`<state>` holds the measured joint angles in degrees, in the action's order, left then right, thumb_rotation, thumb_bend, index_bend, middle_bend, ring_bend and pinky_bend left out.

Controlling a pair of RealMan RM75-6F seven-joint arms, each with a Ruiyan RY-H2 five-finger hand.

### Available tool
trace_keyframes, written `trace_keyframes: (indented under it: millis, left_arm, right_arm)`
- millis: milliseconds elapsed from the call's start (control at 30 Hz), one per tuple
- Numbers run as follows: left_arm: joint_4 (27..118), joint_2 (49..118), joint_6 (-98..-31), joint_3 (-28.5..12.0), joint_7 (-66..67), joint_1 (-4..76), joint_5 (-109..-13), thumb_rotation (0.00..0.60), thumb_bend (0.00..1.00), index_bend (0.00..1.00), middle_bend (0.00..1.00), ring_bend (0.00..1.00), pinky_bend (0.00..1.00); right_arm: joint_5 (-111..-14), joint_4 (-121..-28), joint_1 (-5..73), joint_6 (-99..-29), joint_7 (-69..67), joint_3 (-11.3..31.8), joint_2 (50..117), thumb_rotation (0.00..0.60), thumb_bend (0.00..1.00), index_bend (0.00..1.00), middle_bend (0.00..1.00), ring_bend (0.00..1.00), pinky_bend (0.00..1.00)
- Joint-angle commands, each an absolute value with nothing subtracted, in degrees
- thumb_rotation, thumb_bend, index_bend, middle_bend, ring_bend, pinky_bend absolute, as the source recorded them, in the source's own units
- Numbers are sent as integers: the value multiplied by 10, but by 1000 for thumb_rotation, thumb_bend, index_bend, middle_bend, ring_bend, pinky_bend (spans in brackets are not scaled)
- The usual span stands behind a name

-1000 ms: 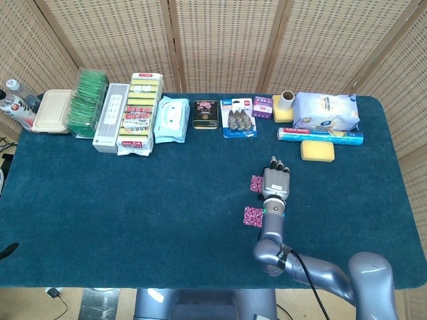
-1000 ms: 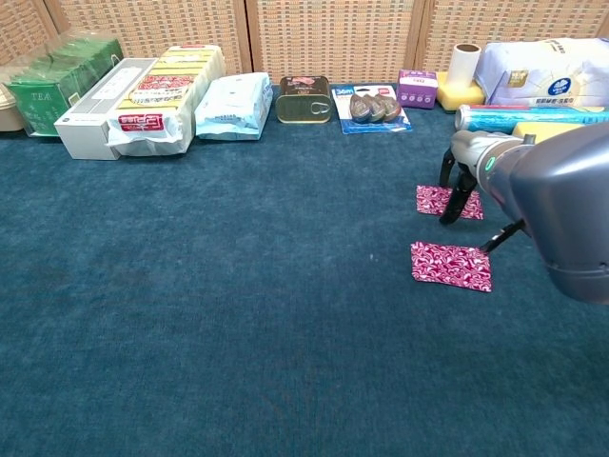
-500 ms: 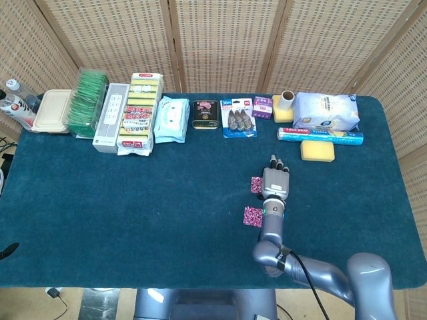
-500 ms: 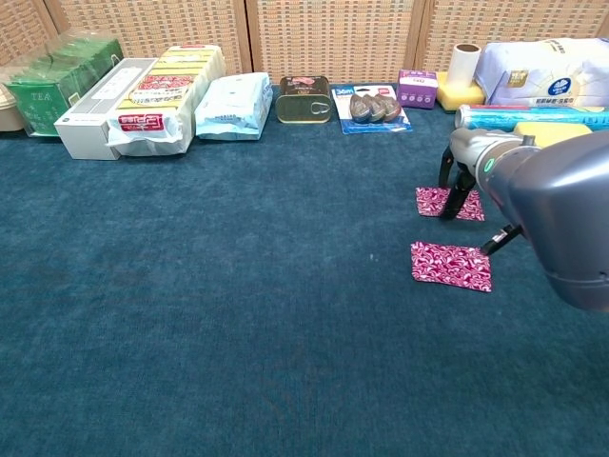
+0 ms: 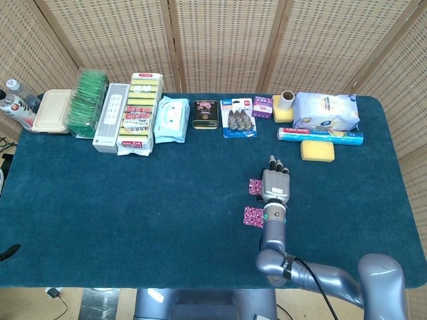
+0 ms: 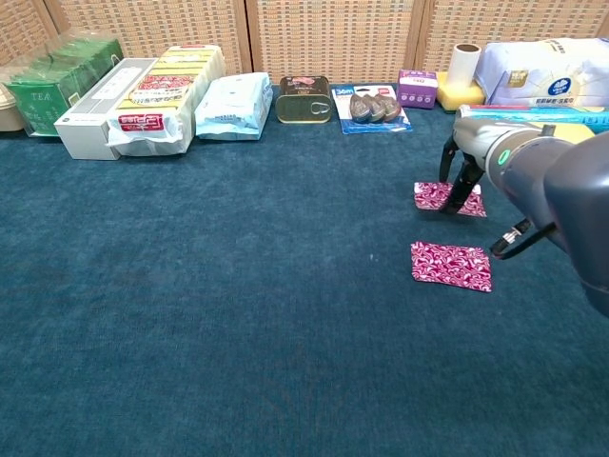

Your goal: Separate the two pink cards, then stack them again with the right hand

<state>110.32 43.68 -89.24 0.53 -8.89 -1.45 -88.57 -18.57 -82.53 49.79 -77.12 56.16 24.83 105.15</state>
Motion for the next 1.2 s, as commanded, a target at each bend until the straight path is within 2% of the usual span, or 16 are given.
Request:
trace_keyframes:
  millis: [33, 500, 1200]
  left_arm:
    - [1099, 434, -894, 5, -98, -15, -887, 600, 102, 0, 0, 0, 58]
    - [1084, 429, -903, 12, -128, -18, -911, 600, 102, 0, 0, 0, 58]
    - [1087, 428, -895, 14, -119, -12, -915, 600, 103, 0, 0, 0, 58]
  right_arm:
    - [-189, -854, 485, -804, 560, 242, 1048, 600, 317, 425, 0, 0, 138]
    - [-218, -922, 455, -884, 555, 217, 1059, 600, 318, 425, 0, 0, 112]
    - [-240, -971, 411, -934, 551, 206, 1062, 600, 319, 425, 0, 0, 101]
